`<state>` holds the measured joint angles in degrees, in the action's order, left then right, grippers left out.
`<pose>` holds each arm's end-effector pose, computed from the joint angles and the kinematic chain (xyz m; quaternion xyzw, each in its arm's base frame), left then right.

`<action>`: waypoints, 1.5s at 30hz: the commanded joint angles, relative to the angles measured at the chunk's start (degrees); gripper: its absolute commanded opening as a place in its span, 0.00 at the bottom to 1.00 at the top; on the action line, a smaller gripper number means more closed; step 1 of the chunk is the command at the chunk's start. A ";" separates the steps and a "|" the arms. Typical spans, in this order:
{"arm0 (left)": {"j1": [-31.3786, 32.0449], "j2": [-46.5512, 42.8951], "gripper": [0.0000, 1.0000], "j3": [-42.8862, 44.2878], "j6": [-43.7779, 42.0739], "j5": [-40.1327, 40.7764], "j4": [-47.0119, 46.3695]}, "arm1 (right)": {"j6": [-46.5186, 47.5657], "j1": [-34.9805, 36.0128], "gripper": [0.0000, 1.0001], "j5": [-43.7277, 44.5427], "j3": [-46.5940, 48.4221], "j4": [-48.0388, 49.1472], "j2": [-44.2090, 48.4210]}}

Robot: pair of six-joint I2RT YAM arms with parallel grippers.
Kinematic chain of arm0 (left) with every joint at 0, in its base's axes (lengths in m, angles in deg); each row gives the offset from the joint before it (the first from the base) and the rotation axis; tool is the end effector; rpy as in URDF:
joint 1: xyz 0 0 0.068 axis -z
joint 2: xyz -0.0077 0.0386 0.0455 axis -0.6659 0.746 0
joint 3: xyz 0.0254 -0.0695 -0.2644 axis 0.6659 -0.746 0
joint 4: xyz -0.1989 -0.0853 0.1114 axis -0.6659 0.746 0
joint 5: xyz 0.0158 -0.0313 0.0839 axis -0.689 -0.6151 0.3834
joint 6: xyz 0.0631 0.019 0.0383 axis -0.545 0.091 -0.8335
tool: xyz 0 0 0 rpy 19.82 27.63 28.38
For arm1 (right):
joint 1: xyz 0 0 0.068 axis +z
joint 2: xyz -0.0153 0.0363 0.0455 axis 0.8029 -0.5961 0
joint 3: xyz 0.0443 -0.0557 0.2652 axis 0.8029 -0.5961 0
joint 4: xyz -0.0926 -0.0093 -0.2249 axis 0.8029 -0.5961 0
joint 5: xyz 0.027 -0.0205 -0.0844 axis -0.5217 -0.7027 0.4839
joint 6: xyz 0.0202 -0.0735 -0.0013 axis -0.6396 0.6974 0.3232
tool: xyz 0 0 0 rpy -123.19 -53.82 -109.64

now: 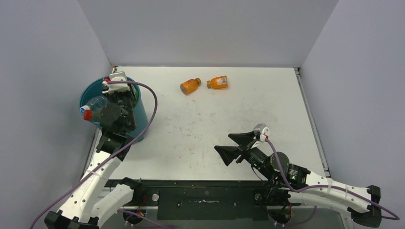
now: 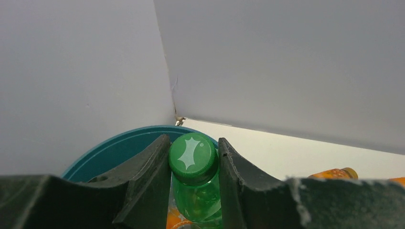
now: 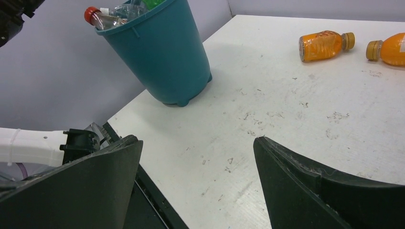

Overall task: Put the plastic bottles in the bin
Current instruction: Place the plastic bottle in the trash bin.

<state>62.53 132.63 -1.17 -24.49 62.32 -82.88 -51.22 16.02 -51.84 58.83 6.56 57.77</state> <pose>0.1885 -0.0300 0.4195 -0.0860 0.6153 0.1258 0.7734 0.0701 0.1347 0.2942 -0.1664 0.6611 0.4581 0.5704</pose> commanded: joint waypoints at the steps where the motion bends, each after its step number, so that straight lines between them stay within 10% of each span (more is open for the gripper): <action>1: -0.38 -0.06 0.00 -2.10 3.24 -0.95 -4.53 | -0.70 0.26 0.90 0.39 0.46 2.53 -0.28; 3: -0.38 -0.73 0.06 -3.50 4.06 0.15 -4.16 | -0.49 0.23 0.90 0.43 0.70 2.47 -0.36; 7: -0.38 -3.65 0.60 -5.07 4.65 0.44 -1.72 | -0.29 0.26 0.90 0.73 1.04 2.60 -0.93; 12: -0.30 -8.01 1.00 -1.12 5.83 3.30 3.81 | -0.46 0.27 0.90 0.22 0.92 4.22 -2.91; 22: -0.30 -13.50 0.86 11.55 18.98 -6.43 24.33 | -1.26 0.26 0.90 2.69 1.07 6.51 -7.26; 27: -0.30 -9.20 0.84 17.05 27.55 -24.03 36.41 | -4.93 -1.67 0.89 13.89 4.06 1.32 -14.14; 33: -0.21 -4.95 0.88 9.71 37.26 -52.27 27.64 | -14.23 -23.32 0.90 -3.88 7.86 3.54 -28.03; 45: -0.04 -10.03 0.94 -9.36 41.77 -54.48 14.72 | -25.68 -42.94 0.90 -6.52 20.22 25.26 -65.46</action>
<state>62.31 124.96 -8.58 15.27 11.54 -58.34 -70.96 -23.41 -57.94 72.71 20.81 0.95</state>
